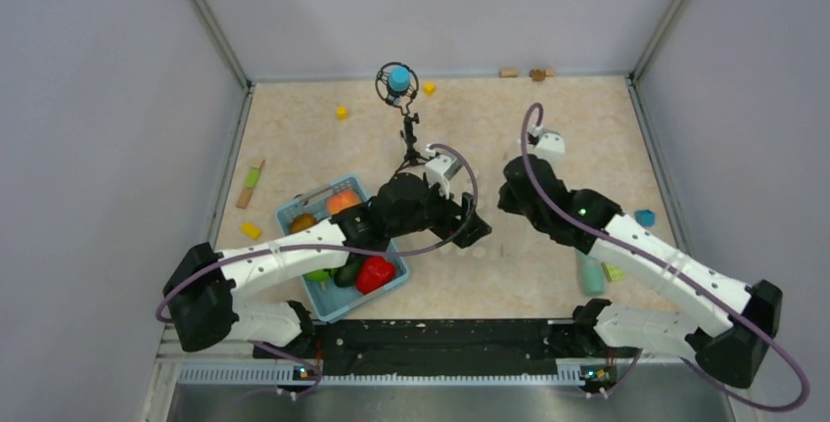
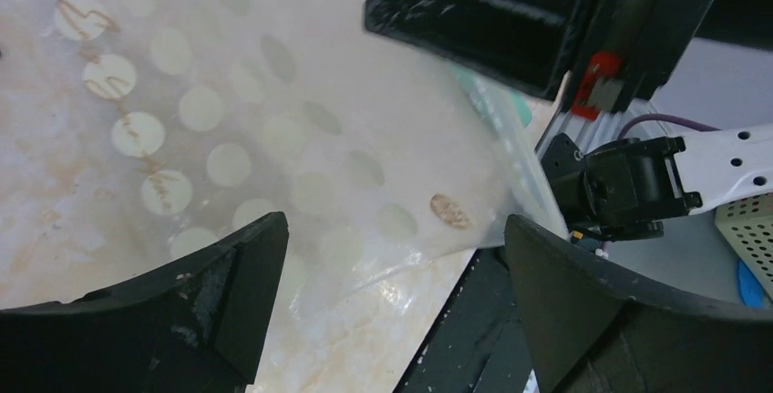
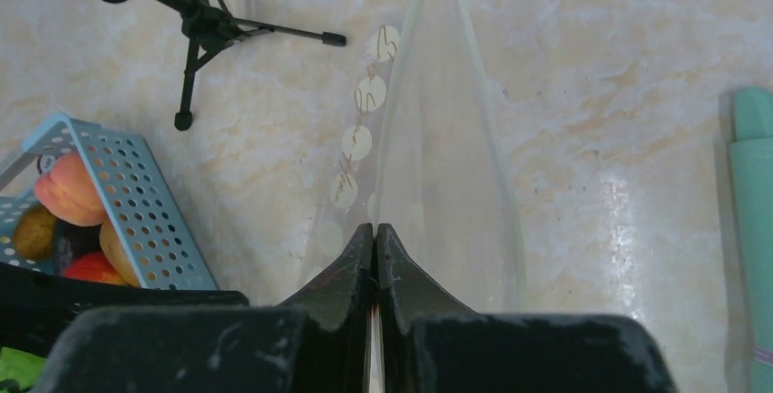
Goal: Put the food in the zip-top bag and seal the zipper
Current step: Open the zipper of the food storage bag at the center of the board.
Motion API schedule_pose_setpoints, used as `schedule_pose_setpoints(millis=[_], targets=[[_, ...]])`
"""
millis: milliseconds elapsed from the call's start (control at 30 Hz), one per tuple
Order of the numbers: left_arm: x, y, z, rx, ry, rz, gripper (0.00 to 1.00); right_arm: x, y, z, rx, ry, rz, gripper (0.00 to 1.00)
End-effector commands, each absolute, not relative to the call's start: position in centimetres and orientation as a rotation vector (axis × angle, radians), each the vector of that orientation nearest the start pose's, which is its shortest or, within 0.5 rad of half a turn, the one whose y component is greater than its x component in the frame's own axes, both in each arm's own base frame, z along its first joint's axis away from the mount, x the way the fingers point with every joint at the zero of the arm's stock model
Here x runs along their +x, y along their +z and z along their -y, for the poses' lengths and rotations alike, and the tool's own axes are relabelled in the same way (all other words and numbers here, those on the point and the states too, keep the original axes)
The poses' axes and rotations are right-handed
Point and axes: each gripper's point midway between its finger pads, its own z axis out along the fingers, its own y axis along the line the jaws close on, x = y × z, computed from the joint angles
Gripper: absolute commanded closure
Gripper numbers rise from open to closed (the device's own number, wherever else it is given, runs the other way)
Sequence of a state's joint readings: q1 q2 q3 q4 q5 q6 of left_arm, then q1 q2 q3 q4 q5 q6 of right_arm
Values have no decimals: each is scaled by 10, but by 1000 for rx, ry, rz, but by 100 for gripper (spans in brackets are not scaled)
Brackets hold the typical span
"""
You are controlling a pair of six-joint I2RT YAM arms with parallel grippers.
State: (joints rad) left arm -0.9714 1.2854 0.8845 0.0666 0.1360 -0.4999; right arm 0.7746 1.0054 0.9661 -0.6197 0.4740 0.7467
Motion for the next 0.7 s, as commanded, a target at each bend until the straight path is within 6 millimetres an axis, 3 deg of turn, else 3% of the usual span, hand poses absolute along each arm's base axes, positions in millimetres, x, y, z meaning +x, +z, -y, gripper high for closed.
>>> schedule_pose_setpoints(millis=[0,200,333,500,667], targets=[[201,240,389,501,-1168,-1850,7,259,228,-185,340,251,-2090,100],[215,227,377,316,-1097,-1857,11,262,221,-214,413,296,-2099,100],[219,217,370,259,-1069,-1857,18,260,225,-231,456,448,-2069,100],[222,202,369,254,-1028,-1885,19,257,236,-236,479,562,-2023,100],[221,199,379,284,-1045,-1902,26,255,230,-240,464,576,-2040,100]])
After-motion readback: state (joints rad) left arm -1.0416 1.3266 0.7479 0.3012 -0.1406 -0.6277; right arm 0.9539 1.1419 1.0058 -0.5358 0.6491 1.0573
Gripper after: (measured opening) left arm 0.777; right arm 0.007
